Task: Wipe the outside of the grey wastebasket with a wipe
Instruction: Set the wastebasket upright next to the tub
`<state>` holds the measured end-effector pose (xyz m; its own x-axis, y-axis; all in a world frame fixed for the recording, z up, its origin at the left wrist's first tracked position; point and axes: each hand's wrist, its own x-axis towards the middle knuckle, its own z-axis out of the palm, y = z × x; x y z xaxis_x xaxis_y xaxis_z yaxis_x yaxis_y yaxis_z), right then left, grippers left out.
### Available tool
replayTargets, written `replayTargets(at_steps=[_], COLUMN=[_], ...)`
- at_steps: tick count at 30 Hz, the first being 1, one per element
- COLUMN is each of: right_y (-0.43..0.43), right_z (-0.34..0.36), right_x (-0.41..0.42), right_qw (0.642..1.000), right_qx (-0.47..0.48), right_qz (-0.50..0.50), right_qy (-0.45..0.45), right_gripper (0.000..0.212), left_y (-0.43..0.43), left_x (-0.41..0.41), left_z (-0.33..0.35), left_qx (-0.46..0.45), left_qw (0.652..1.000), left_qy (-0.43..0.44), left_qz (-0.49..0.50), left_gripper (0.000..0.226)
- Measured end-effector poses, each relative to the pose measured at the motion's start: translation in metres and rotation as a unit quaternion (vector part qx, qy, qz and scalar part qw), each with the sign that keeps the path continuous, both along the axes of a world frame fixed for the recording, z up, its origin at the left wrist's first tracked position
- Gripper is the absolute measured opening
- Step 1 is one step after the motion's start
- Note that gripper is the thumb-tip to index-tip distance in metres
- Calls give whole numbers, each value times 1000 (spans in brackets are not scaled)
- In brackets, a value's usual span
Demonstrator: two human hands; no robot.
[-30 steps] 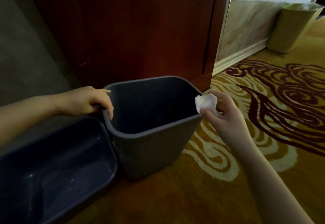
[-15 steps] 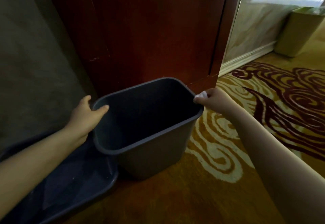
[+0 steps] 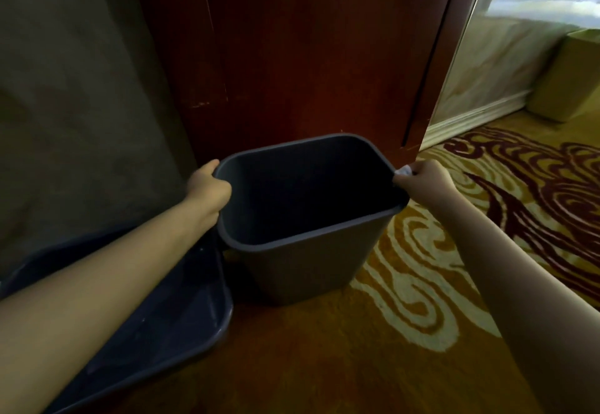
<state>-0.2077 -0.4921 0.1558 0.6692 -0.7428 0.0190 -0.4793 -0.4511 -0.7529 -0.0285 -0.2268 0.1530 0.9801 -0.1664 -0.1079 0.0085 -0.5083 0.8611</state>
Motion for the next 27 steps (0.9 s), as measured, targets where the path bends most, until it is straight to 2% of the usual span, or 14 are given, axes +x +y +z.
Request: replayTargets(at_steps=[2,6,9,11,13,14,16,18,19,21,24,27], right_y=[-3,-9,-9,3,24,35,59,72,74,73,68,58], right_z=[-3,9,30,44,49,47,39,28,22,11,-3,-10], right_x=[-1,-1,9,24,45,56,74,86,90,97,104,108], right_qw=[1000,999,992,984,974,963,938,928,929,930,928,922], right_qx=[16,0,-120,-155,-99,-69,-40,-16,2,33,-39,-75], right_qz=[1,25,38,84,194,246,321,348,349,346,332,316], right_qy=[5,43,28,27,56,82,125,131,125,124,166,210], right_gripper=[15,18,25,23,26,25,31,40,46,52,46,42], left_y=[-6,-6,-1,-1,-9,-15,-33,-45,-48,-50,-52,-58], left_x=[3,8,6,1,-5,-7,-11,-9,-5,1,7,9], left_z=[1,0,-1,6,22,29,39,39,34,21,-1,-7], left_qx=[4,21,45,96,100,61,-28,-34,-28,-8,42,188], left_qw=[1000,1000,998,991,967,963,963,950,948,954,968,943], left_qy=[-10,-1,25,-59,-178,-169,-4,125,146,137,101,50], left_qz=[-12,-23,-35,-71,-151,-200,-270,-283,-281,-268,-224,-271], left_gripper=[69,71,76,76,68,63,57,53,48,33,19,29])
